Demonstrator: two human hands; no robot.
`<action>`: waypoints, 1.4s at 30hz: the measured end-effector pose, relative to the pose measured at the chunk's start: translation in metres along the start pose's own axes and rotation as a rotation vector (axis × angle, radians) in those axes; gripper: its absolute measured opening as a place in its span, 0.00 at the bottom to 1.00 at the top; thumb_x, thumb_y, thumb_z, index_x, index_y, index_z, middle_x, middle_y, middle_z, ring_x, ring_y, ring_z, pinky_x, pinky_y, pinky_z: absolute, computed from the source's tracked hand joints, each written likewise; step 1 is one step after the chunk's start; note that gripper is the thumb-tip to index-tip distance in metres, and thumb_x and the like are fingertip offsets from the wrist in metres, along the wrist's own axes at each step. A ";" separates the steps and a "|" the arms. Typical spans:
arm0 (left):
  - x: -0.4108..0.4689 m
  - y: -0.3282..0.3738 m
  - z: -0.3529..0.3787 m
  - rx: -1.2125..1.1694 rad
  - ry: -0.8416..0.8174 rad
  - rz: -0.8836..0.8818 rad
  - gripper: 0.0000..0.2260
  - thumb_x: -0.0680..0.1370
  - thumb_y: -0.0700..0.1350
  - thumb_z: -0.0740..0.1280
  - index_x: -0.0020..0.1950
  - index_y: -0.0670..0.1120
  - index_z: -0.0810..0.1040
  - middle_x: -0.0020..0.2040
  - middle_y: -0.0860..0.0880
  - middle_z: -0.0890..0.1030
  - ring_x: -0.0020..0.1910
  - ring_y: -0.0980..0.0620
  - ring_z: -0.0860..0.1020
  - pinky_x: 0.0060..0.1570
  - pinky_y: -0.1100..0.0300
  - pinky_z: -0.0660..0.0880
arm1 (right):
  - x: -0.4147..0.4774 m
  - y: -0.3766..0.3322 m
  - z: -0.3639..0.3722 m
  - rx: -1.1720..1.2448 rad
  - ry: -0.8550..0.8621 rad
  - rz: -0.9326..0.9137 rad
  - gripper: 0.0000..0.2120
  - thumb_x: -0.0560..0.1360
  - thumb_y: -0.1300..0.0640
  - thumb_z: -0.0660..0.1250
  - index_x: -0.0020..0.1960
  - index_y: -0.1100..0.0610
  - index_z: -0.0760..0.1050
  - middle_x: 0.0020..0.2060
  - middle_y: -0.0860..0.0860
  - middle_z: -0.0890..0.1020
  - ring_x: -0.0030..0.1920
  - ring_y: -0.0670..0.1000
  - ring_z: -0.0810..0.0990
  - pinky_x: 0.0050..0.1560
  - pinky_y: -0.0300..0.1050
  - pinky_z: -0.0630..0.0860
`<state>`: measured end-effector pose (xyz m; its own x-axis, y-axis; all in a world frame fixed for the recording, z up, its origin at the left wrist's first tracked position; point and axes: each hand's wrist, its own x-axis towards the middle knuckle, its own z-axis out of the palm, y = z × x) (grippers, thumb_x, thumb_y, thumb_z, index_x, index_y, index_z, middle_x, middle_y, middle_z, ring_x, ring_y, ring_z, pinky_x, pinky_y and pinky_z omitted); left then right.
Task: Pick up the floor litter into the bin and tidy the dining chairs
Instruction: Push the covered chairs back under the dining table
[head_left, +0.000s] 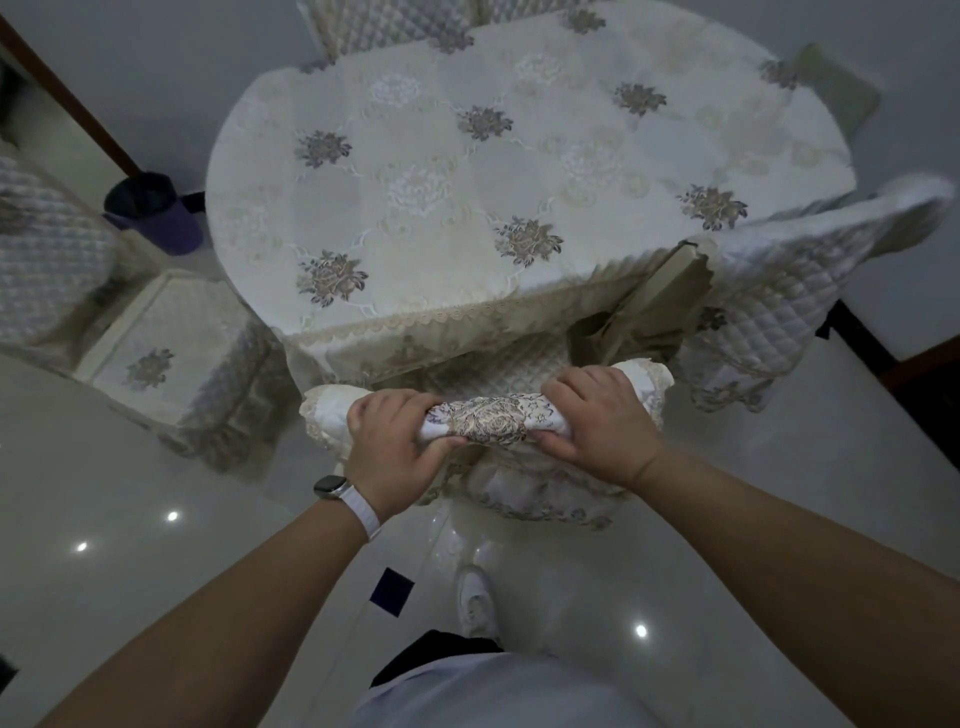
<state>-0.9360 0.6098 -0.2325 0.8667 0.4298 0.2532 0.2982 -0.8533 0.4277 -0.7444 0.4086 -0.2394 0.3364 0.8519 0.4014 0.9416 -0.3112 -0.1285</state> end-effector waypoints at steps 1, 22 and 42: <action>0.006 -0.003 0.002 0.000 -0.004 0.001 0.23 0.73 0.64 0.64 0.54 0.46 0.81 0.49 0.49 0.80 0.52 0.45 0.76 0.56 0.53 0.59 | 0.004 0.003 0.003 -0.008 -0.002 0.002 0.23 0.74 0.38 0.62 0.50 0.58 0.78 0.43 0.53 0.78 0.44 0.57 0.75 0.47 0.51 0.70; 0.085 0.002 0.034 -0.004 0.029 -0.072 0.22 0.72 0.62 0.64 0.54 0.46 0.81 0.50 0.48 0.80 0.54 0.50 0.71 0.56 0.58 0.55 | 0.068 0.085 0.027 0.011 -0.095 -0.072 0.25 0.75 0.37 0.59 0.51 0.59 0.77 0.45 0.56 0.77 0.45 0.59 0.76 0.51 0.53 0.70; 0.124 0.054 0.071 0.128 -0.002 -0.210 0.22 0.72 0.61 0.64 0.55 0.46 0.79 0.51 0.46 0.79 0.53 0.41 0.76 0.56 0.46 0.65 | 0.094 0.185 0.034 0.132 -0.021 -0.308 0.21 0.71 0.41 0.70 0.49 0.59 0.77 0.42 0.56 0.77 0.43 0.58 0.75 0.47 0.51 0.71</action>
<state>-0.7837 0.5962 -0.2394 0.7812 0.6011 0.1685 0.5199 -0.7759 0.3573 -0.5380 0.4459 -0.2563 0.0346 0.9064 0.4209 0.9924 0.0185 -0.1213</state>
